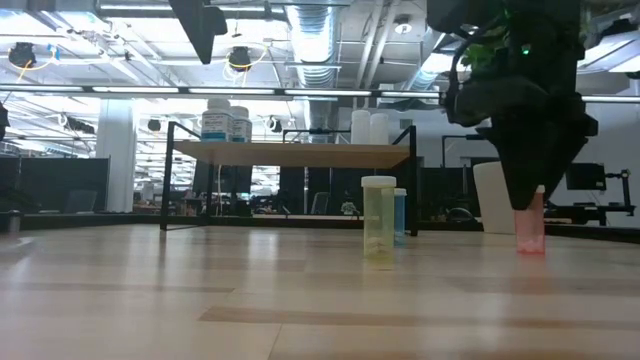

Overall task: Pick and place medicine bottles onto shelf by color
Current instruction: Put the red medicine bottle on the shelf

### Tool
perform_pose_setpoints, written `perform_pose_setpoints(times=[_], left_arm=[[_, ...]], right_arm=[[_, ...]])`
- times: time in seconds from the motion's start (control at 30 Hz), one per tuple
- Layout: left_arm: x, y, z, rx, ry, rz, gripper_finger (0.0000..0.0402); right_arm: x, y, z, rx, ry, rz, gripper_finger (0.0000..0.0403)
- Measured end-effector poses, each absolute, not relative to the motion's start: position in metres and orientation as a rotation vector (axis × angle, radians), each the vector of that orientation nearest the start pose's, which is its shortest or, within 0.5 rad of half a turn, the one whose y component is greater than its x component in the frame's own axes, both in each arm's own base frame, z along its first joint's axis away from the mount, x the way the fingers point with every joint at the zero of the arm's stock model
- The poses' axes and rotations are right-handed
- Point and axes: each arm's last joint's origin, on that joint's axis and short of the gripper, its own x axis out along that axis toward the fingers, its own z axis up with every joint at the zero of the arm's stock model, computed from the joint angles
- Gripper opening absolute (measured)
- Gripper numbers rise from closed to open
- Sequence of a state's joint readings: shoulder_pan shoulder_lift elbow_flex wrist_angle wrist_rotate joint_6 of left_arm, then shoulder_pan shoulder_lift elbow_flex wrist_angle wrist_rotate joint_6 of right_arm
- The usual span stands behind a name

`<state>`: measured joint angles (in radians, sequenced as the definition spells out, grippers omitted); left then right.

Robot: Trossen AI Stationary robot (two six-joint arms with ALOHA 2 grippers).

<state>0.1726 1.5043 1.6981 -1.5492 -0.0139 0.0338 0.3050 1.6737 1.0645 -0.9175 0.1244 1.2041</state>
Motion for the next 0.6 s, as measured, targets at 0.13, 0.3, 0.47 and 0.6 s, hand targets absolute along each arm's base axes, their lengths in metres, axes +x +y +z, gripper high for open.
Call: perform_pose_setpoints(times=[0.13,0.3,0.47,0.6], left_arm=[[0.248,0.044,0.379,-0.077,1.355,0.133,0.0265],[0.248,0.044,0.379,-0.076,1.355,0.132,0.0265],[0.248,0.044,0.379,-0.076,1.354,0.132,0.0265],[0.248,0.044,0.379,-0.076,1.352,0.132,0.0265]], right_arm=[[0.274,0.083,0.179,0.664,1.359,-0.724,0.0142],[0.277,0.085,0.187,0.667,1.382,-0.692,0.0103],[0.296,0.085,0.222,0.622,1.34,-0.56,0.0107],[0.315,0.077,0.264,0.548,1.249,-0.424,0.011]])
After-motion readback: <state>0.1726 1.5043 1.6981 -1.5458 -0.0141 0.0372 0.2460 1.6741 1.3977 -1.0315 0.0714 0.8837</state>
